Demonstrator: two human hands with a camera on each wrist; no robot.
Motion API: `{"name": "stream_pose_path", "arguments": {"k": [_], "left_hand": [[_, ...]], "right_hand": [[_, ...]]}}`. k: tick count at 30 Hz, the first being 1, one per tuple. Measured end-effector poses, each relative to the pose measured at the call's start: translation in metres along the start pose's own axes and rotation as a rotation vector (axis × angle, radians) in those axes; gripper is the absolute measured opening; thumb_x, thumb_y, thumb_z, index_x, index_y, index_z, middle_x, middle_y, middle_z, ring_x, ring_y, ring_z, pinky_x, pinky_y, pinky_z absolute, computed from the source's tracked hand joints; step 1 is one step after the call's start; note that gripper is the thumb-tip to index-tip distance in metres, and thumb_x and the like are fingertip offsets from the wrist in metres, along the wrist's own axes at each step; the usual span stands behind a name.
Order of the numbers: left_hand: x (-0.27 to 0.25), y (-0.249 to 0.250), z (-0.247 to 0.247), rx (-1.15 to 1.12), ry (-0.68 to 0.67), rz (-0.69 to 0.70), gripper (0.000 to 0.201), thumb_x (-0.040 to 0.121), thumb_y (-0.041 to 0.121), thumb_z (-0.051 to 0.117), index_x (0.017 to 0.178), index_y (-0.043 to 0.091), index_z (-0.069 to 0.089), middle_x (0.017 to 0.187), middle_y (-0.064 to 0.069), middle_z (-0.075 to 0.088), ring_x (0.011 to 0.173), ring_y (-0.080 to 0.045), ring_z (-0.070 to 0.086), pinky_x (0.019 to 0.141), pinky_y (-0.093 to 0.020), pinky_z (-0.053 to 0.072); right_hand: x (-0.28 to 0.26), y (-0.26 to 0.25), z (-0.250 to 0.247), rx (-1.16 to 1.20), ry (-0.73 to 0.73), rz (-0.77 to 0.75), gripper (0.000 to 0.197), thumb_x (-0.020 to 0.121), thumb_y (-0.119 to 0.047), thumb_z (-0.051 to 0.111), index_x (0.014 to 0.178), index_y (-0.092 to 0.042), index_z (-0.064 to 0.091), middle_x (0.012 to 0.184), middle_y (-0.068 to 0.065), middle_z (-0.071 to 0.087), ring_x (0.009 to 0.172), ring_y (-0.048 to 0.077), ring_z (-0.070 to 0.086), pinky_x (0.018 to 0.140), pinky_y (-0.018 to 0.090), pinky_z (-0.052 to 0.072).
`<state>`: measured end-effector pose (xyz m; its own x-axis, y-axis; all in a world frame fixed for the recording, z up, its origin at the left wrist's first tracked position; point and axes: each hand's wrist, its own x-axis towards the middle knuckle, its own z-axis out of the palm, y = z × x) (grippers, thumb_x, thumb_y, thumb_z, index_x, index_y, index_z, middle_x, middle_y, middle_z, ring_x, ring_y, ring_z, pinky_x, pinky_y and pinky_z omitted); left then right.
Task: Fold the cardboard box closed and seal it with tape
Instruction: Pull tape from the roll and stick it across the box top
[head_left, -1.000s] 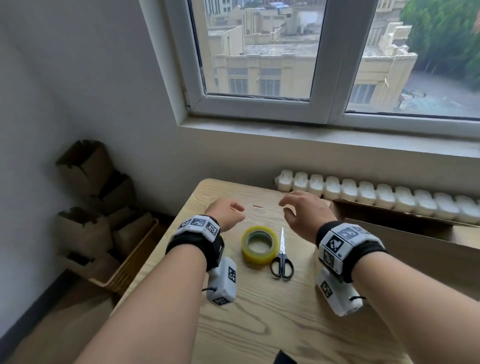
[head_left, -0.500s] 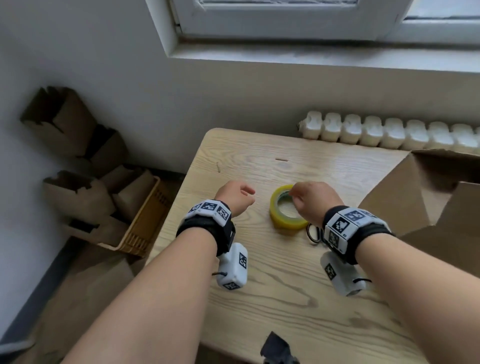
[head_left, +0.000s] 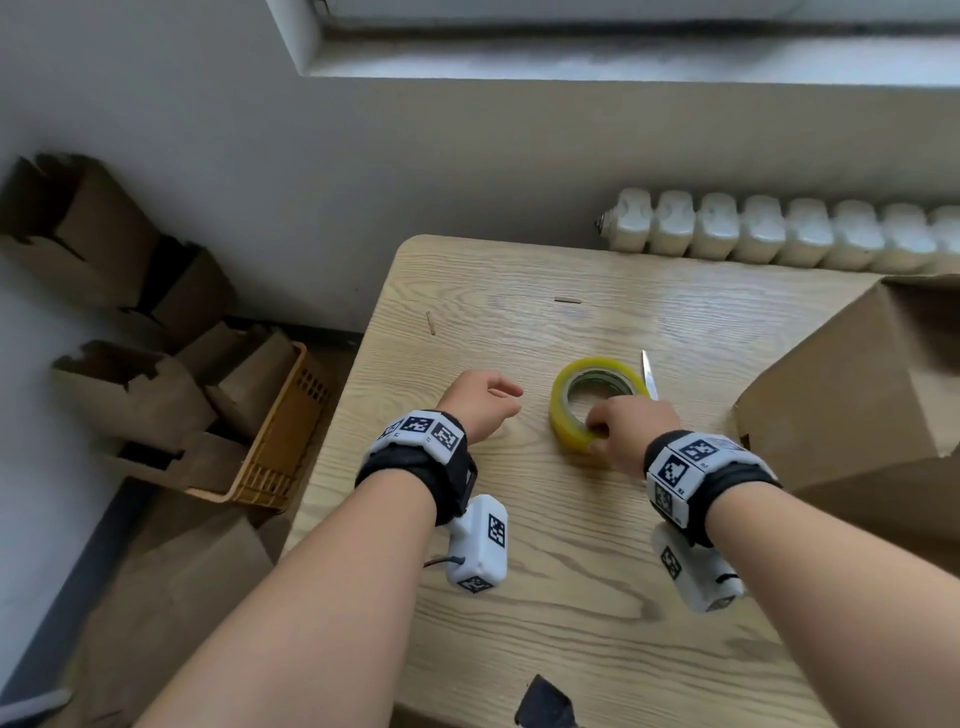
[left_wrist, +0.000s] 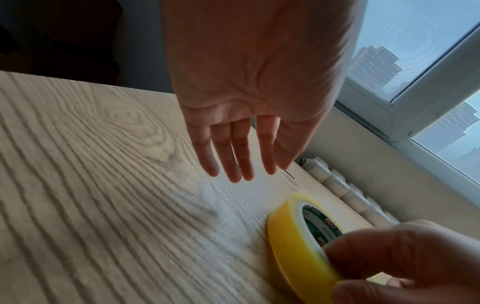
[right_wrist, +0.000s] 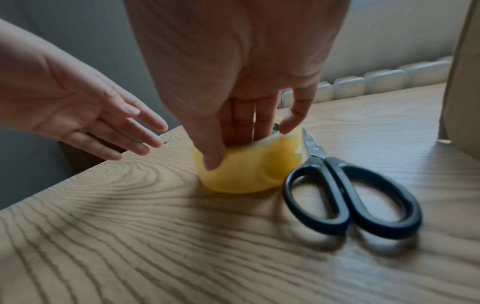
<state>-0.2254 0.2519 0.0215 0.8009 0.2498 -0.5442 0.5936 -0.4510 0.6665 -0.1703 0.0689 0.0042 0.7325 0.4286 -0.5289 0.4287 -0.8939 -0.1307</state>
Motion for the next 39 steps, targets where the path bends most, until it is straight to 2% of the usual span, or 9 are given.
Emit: {"name": "stream_pose_path", "arguments": {"k": [4,7,12,16,22,25,28,34,39], "left_hand": [[0.002,0.012,-0.001,0.027,0.012,0.021,0.026,0.088,0.016,0.062,0.114,0.019,0.066,0.115,-0.003,0.066,0.105,-0.018,0.063,0.091,-0.029,0.049],[0.000,0.030,-0.004,0.034,0.012,0.057,0.042,0.084,0.005,0.064,0.122,0.022,0.060,0.124,-0.004,0.059,0.105,-0.020,0.061,0.086,-0.031,0.050],[-0.014,0.070,-0.008,0.095,0.024,0.160,0.070,0.080,-0.004,0.064,0.139,0.027,0.045,0.138,-0.008,0.048,0.112,-0.023,0.058,0.086,-0.035,0.053],[-0.029,0.103,-0.015,0.148,0.074,0.259,0.075,0.080,-0.004,0.061,0.144,0.027,0.038,0.142,-0.009,0.046,0.112,-0.024,0.057,0.085,-0.033,0.052],[-0.061,0.149,-0.020,0.194,0.083,0.458,0.054,0.080,0.003,0.065,0.131,0.017,0.055,0.128,-0.009,0.059,0.113,-0.026,0.058,0.094,-0.039,0.050],[-0.076,0.168,-0.015,0.212,0.051,0.507,0.025,0.087,0.004,0.058,0.112,0.007,0.062,0.106,-0.014,0.065,0.096,-0.029,0.063,0.082,-0.042,0.053],[-0.088,0.181,-0.010,0.158,0.004,0.524,0.025,0.093,0.006,0.053,0.116,0.010,0.058,0.108,-0.013,0.066,0.100,-0.030,0.065,0.074,-0.040,0.056],[-0.109,0.210,-0.007,0.301,0.129,0.680,0.021,0.088,0.017,0.060,0.107,0.021,0.066,0.104,-0.004,0.070,0.096,-0.023,0.067,0.081,-0.041,0.058],[-0.124,0.239,0.002,0.373,0.201,0.784,0.037,0.077,0.030,0.075,0.112,0.033,0.063,0.105,0.003,0.067,0.096,-0.015,0.064,0.088,-0.039,0.055]], "right_hand": [[-0.009,0.007,-0.014,0.192,0.074,0.022,0.025,0.091,-0.023,0.048,0.114,-0.021,0.059,0.102,0.002,0.063,0.098,0.026,0.059,0.078,0.031,0.042],[-0.015,0.018,-0.032,0.478,0.124,0.054,0.019,0.092,-0.017,0.049,0.108,-0.011,0.058,0.106,0.012,0.062,0.099,0.029,0.057,0.074,0.028,0.037],[-0.039,0.028,-0.063,0.959,0.111,0.082,0.008,0.089,-0.004,0.053,0.088,-0.012,0.054,0.079,0.006,0.048,0.086,0.023,0.046,0.066,0.029,0.034],[-0.074,0.030,-0.097,1.112,0.088,0.025,0.014,0.090,-0.003,0.048,0.092,-0.015,0.055,0.092,0.011,0.051,0.091,0.026,0.048,0.072,0.035,0.038],[-0.126,0.038,-0.136,1.316,0.152,-0.084,0.019,0.087,-0.005,0.042,0.101,-0.005,0.055,0.091,0.011,0.052,0.084,0.023,0.052,0.065,0.034,0.046],[-0.145,0.045,-0.144,1.385,0.180,-0.106,0.037,0.074,-0.024,0.052,0.106,-0.005,0.054,0.103,0.013,0.059,0.094,0.027,0.059,0.076,0.042,0.051],[-0.154,0.049,-0.151,1.365,0.241,-0.060,0.043,0.086,-0.029,0.056,0.123,-0.008,0.052,0.119,0.017,0.060,0.110,0.033,0.059,0.094,0.048,0.050],[-0.177,0.060,-0.170,1.392,0.247,-0.046,0.070,0.070,-0.042,0.061,0.129,-0.006,0.048,0.120,0.021,0.061,0.106,0.035,0.061,0.084,0.039,0.051],[-0.194,0.076,-0.180,1.429,0.289,-0.038,0.047,0.090,-0.032,0.054,0.126,-0.003,0.045,0.097,0.018,0.062,0.083,0.030,0.062,0.077,0.039,0.051]]}}
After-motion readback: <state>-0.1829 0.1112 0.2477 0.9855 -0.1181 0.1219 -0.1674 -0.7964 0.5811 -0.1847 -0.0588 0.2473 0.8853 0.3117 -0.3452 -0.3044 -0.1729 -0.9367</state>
